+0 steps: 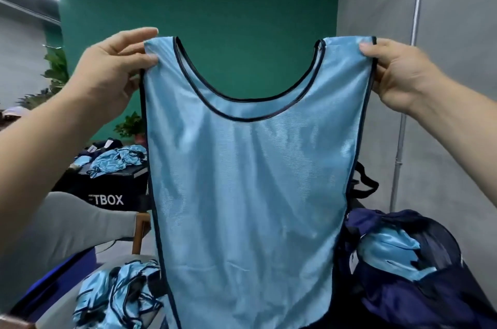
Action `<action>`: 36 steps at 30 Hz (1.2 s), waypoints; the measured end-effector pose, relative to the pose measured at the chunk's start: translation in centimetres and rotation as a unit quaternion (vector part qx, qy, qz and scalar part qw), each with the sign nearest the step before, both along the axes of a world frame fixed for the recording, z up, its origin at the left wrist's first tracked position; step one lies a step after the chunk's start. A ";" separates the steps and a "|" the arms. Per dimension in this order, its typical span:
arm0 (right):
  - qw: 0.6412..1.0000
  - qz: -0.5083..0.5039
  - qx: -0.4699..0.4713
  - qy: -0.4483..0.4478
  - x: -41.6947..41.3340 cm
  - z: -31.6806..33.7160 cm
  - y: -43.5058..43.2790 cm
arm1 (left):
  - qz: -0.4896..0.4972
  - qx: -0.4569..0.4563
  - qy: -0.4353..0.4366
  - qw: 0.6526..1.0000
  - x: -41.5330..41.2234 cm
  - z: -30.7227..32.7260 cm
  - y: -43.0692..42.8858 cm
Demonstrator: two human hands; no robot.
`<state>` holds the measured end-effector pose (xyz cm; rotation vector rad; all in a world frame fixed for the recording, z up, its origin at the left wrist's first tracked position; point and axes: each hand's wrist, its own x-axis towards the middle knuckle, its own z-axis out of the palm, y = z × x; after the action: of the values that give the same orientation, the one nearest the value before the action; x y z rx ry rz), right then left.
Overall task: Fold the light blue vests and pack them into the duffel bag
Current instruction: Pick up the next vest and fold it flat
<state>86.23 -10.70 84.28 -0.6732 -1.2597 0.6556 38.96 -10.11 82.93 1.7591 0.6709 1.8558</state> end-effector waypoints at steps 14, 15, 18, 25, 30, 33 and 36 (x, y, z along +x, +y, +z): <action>0.992 -0.018 -0.120 -0.039 1.1 -7.7 7.8 | -0.014 -0.151 -0.019 0.988 1.3 -8.2 7.5; 0.989 -0.028 -0.135 -0.043 0.9 -8.6 8.9 | -0.009 -0.160 -0.012 0.987 1.6 -9.2 8.5; 0.981 -0.046 -0.182 -0.054 0.3 -11.3 12.5 | -0.003 -0.192 -0.004 0.981 2.3 -12.0 11.9; 0.967 -0.061 -0.245 -0.038 -0.6 -18.0 21.4 | -0.007 -0.271 0.010 0.963 3.9 -18.3 20.5; 0.951 -0.070 -0.296 -0.052 -0.7 -22.5 27.7 | -0.004 -0.323 0.011 0.946 4.8 -23.2 27.0; 0.941 -0.060 -0.325 -0.076 -0.6 -25.3 31.1 | 0.005 -0.356 0.012 0.935 5.2 -26.4 30.4; 0.930 -0.049 -0.349 -0.106 -0.6 -28.0 34.3 | 0.013 -0.387 0.018 0.922 5.4 -29.5 33.4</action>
<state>85.64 23.56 56.28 -1.4176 -1.1680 0.9773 44.39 23.25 53.42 1.2498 1.2356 1.2863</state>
